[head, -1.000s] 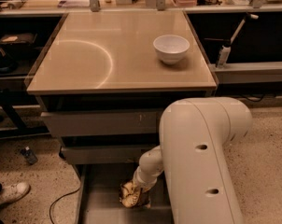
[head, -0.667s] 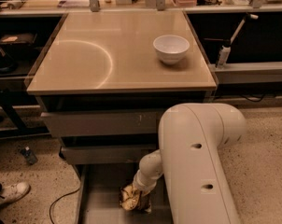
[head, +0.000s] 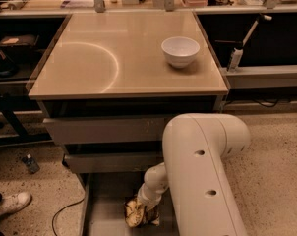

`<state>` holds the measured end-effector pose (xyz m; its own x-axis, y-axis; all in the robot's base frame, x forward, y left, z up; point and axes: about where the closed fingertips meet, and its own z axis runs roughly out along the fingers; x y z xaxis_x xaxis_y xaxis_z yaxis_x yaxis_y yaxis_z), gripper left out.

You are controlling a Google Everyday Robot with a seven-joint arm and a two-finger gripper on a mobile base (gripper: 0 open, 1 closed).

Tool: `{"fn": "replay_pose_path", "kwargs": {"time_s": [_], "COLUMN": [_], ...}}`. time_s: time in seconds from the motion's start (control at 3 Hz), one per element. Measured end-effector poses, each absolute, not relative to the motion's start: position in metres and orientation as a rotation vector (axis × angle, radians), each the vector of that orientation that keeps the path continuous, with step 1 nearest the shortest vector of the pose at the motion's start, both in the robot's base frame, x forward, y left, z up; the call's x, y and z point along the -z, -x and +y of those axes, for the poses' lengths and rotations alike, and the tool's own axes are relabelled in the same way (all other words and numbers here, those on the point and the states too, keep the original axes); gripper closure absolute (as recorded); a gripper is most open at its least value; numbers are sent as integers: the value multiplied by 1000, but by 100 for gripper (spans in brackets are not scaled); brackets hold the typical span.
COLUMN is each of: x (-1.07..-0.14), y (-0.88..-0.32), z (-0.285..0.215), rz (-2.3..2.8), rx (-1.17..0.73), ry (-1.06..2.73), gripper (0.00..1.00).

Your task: Place brown chip bag into bottom drawer

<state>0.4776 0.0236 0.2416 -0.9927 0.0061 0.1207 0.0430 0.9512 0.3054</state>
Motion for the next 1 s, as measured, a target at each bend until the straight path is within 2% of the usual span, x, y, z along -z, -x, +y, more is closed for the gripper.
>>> {"fn": "replay_pose_path", "kwargs": {"time_s": [1.0], "x": [-241], "y": [-478], "z": [24], "rz": [-2986], "rx": [471], "ry": [38], "gripper": [12]}}
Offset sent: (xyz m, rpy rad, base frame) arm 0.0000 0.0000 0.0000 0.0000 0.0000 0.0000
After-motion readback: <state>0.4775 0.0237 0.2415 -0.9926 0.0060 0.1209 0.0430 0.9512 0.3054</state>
